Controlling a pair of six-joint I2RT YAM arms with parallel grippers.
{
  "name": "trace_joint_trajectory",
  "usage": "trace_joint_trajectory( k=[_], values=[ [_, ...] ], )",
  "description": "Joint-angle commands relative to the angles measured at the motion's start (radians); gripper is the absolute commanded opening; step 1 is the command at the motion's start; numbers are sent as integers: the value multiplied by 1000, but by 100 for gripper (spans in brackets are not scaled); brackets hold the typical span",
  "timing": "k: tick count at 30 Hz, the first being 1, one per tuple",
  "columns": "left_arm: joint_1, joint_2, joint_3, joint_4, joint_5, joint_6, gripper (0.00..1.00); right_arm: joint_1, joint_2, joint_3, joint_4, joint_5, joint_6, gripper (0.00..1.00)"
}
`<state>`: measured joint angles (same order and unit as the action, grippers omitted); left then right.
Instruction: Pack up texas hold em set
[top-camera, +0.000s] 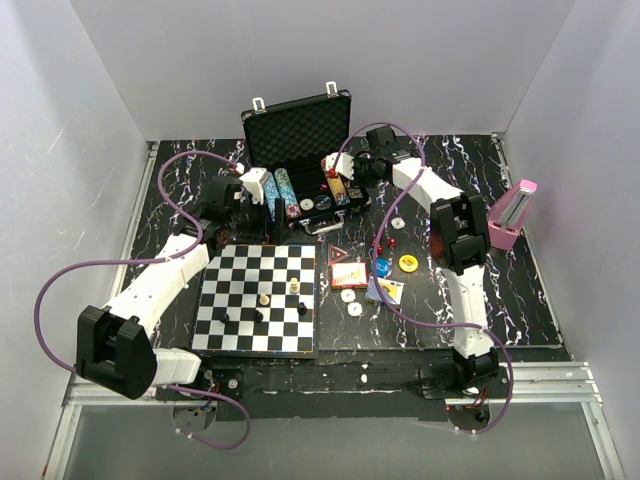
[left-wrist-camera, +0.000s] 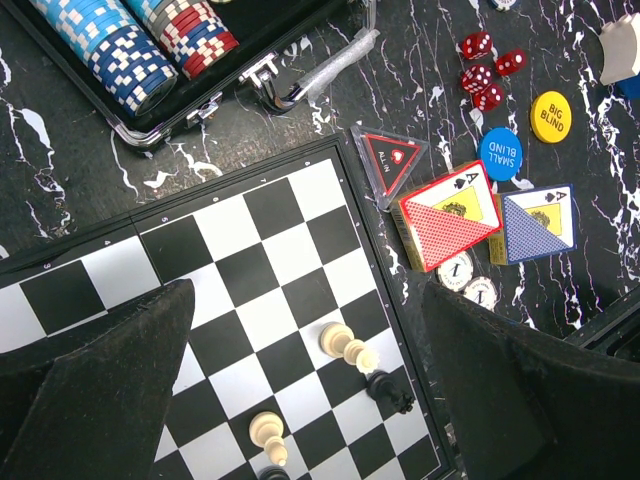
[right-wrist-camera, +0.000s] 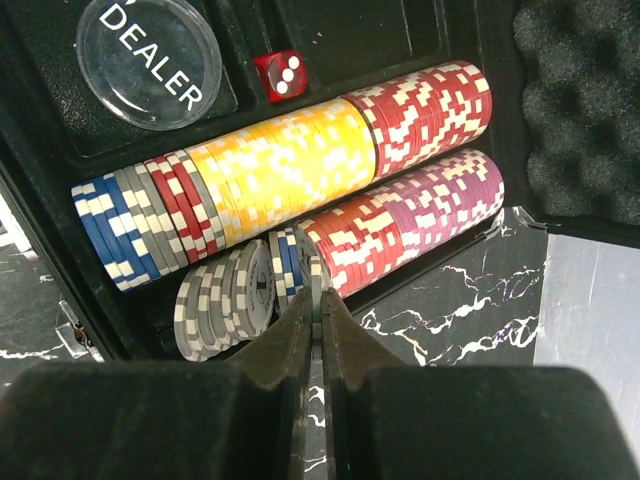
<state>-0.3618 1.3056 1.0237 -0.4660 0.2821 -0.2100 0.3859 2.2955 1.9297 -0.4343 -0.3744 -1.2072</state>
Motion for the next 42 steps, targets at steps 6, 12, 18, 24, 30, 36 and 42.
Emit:
trace_joint_trajectory(
  k=[6, 12, 18, 24, 30, 36, 42],
  values=[
    [6, -6, 30, 13, 20, 0, 98, 21, 38, 15, 39, 5, 0, 28],
    [6, -9, 27, 15, 20, 0, 98, 22, 27, 2, 46, 11, 3, 34],
    [6, -12, 29, 17, 23, -2, 98, 25, 10, -11, 45, 19, 5, 55],
    [7, -17, 26, 18, 28, -3, 98, 25, -11, -24, 58, 14, 21, 60],
    [7, -20, 24, 20, 34, -6, 98, 25, -44, -26, 71, 6, 41, 79],
    [7, -28, 24, 21, 35, -8, 98, 25, -100, -86, 167, 2, 77, 80],
    [11, -43, 19, 29, 16, -6, 98, 21, -214, -187, 284, -41, 176, 80]
  ],
)
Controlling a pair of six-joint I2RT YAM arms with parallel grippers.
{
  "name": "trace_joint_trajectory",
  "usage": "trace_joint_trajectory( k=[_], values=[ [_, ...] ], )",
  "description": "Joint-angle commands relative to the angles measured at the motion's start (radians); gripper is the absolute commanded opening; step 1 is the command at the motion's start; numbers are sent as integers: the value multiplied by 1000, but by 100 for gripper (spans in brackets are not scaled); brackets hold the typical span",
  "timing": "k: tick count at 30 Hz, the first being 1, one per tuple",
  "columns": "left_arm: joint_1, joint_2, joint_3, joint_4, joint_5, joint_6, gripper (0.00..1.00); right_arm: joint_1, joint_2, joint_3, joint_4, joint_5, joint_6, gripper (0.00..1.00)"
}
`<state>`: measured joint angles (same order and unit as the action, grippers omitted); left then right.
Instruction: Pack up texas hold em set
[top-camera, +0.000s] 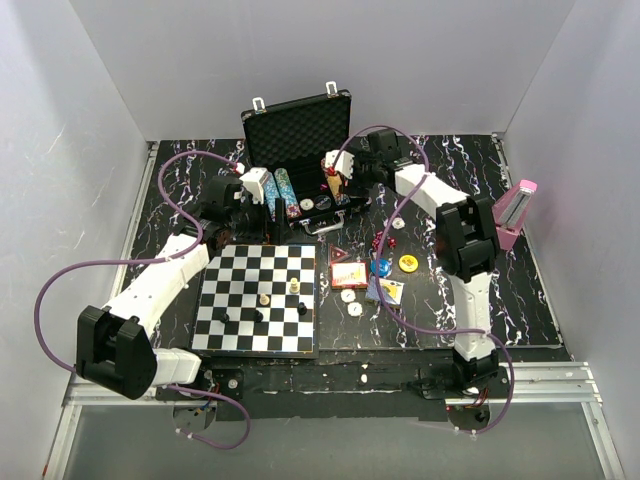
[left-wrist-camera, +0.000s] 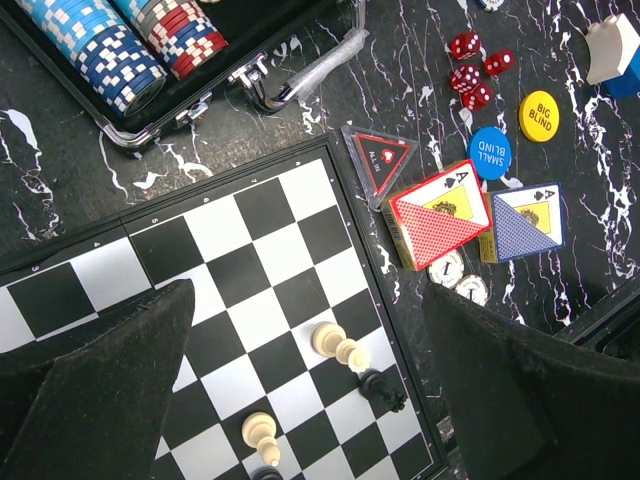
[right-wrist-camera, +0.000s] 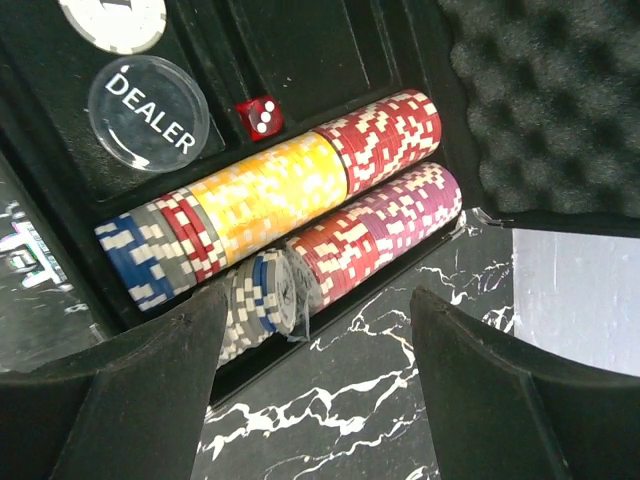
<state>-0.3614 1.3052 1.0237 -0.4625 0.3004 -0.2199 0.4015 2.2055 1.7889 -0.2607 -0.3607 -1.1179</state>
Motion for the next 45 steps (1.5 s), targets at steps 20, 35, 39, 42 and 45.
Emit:
trace_joint_trajectory(
  k=[20, 35, 39, 42, 45],
  values=[
    [-341, 67, 19, 215, -95, -157, 95, -44, -880, -630, 368, 5, 1323, 66],
    [-639, 719, 421, 417, 252, -119, 87, -10, -1285, -703, 2, 60, 1495, 54],
    [-682, 798, 539, 354, 230, -62, 87, -12, -1365, -674, -66, -42, 1573, 56],
    [-726, 877, 656, 322, 229, -52, 88, -6, -1417, -744, 35, -154, 1720, 56],
    [-767, 960, 763, 289, 210, -36, 87, 14, -1432, -767, 39, -137, 1742, 54]
  ],
)
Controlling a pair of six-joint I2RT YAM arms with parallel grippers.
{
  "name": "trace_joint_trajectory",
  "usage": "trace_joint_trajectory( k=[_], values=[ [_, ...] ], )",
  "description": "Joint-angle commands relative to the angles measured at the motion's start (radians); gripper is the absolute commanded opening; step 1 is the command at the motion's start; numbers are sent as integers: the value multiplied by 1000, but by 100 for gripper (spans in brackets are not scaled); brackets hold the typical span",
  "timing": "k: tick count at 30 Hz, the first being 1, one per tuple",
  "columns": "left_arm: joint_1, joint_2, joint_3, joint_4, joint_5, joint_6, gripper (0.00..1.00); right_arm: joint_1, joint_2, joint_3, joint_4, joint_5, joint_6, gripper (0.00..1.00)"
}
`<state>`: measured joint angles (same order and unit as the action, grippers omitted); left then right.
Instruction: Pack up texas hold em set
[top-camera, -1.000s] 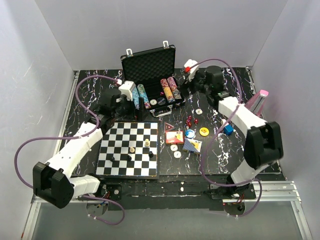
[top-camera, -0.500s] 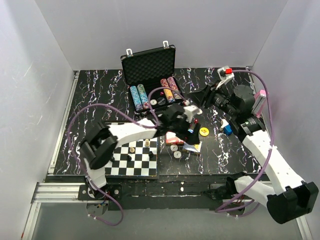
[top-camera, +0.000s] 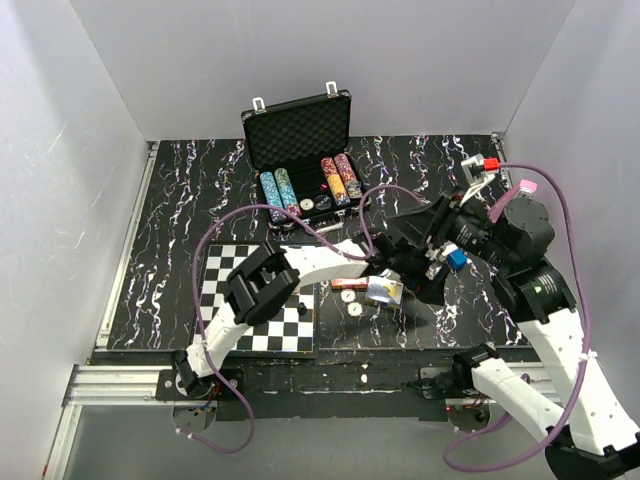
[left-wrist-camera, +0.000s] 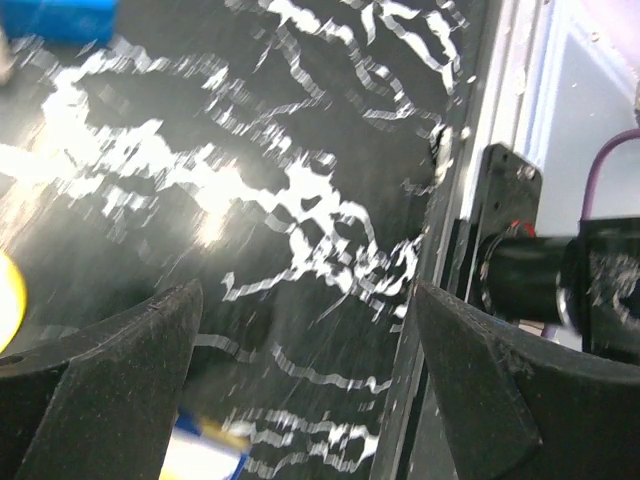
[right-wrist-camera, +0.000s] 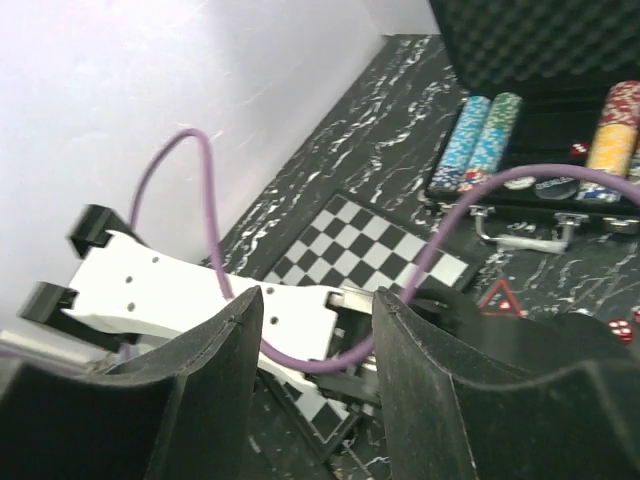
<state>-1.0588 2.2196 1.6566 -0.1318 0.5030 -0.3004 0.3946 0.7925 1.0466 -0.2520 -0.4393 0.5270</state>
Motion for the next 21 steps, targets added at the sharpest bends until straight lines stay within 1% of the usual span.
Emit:
trace_joint_trajectory(
  k=[1, 4, 10, 14, 18, 21],
  values=[
    [-87, 72, 158, -52, -3, 52, 87, 26, -25, -25, 14, -46, 99, 53],
    [-127, 139, 253, -90, -33, 76, 85, 29, -45, -37, 5, -21, 114, 52],
    [-184, 250, 434, -157, -80, 101, 81, 56, -53, -50, 42, -15, 163, 48],
    [-216, 298, 497, -169, -112, 103, 80, 84, -45, -46, 56, -3, 165, 47],
    [-225, 328, 534, -160, -127, 76, 77, 95, -56, -46, 39, 16, 153, 46],
    [-234, 365, 583, -167, -127, 73, 73, 98, -75, -54, 37, 17, 157, 45]
  ],
)
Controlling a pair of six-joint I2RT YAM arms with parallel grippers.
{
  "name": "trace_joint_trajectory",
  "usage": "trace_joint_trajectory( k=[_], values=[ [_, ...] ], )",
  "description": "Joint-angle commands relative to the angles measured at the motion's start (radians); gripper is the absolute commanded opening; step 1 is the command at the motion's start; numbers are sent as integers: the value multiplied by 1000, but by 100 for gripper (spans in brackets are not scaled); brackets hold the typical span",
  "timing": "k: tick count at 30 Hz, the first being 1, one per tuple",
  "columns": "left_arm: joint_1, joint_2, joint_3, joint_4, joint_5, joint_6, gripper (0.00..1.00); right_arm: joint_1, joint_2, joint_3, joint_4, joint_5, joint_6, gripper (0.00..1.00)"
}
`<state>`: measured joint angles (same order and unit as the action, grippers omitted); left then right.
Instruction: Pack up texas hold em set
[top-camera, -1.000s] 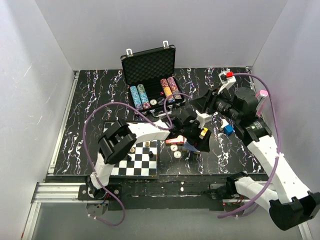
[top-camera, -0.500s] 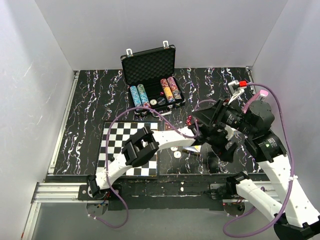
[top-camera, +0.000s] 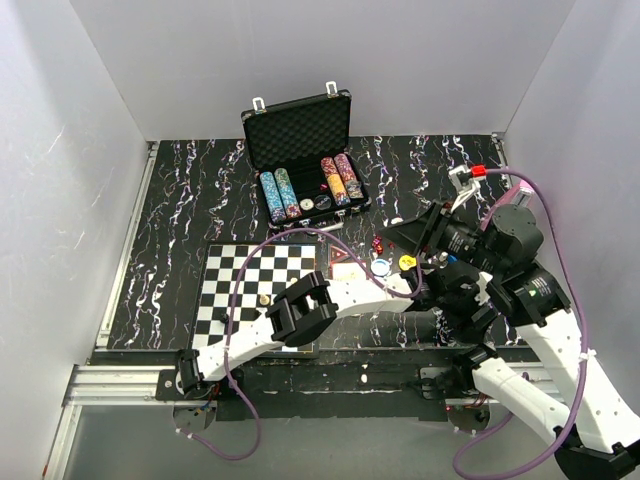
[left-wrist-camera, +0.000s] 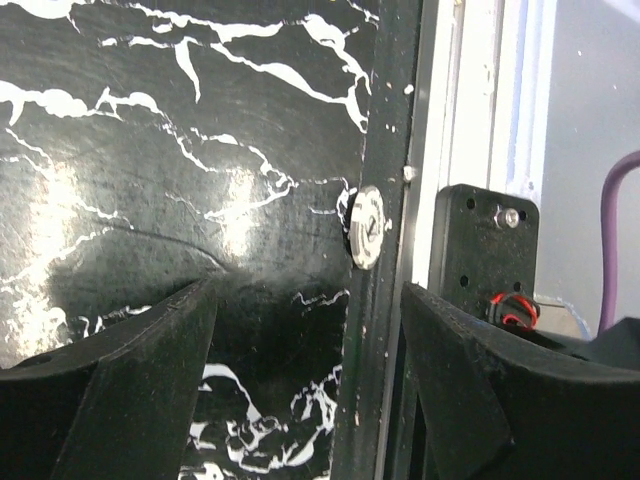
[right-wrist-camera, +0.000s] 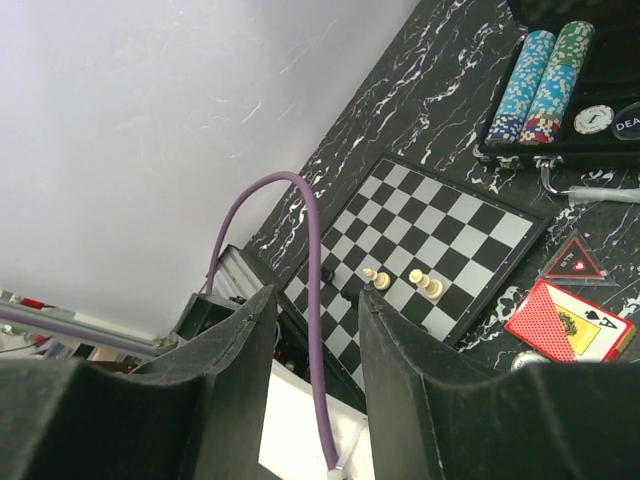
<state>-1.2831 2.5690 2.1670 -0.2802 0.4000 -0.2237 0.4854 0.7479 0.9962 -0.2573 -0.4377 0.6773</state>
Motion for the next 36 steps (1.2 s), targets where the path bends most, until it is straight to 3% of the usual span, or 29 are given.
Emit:
trace_joint_trajectory(
  k=[1, 6, 18, 21, 24, 28, 32, 36],
  values=[
    [-12, 23, 91, -20, -10, -9, 72, 7, -31, -4, 44, 14, 13, 46],
    [-16, 62, 172, -37, -4, -38, 71, 15, -32, 12, 67, -2, 48, 45],
    [-39, 54, 183, -85, 20, -80, 70, 41, -4, 55, 43, 5, 44, 44],
    [-22, -41, 17, 5, -32, -98, 70, 42, -1, 126, -125, 65, -62, 51],
    [10, -191, -184, 169, -96, -109, 71, 36, 7, 241, -345, 290, -186, 58],
    [45, -361, -398, 274, -144, -69, 79, -14, 43, 350, -515, 533, -301, 71],
    [77, -512, -548, 314, -145, -34, 94, -154, 126, 415, -600, 522, -364, 75],
    [100, -683, -656, 259, -158, 30, 98, -429, 211, 374, -620, 331, -384, 76]
  ],
)
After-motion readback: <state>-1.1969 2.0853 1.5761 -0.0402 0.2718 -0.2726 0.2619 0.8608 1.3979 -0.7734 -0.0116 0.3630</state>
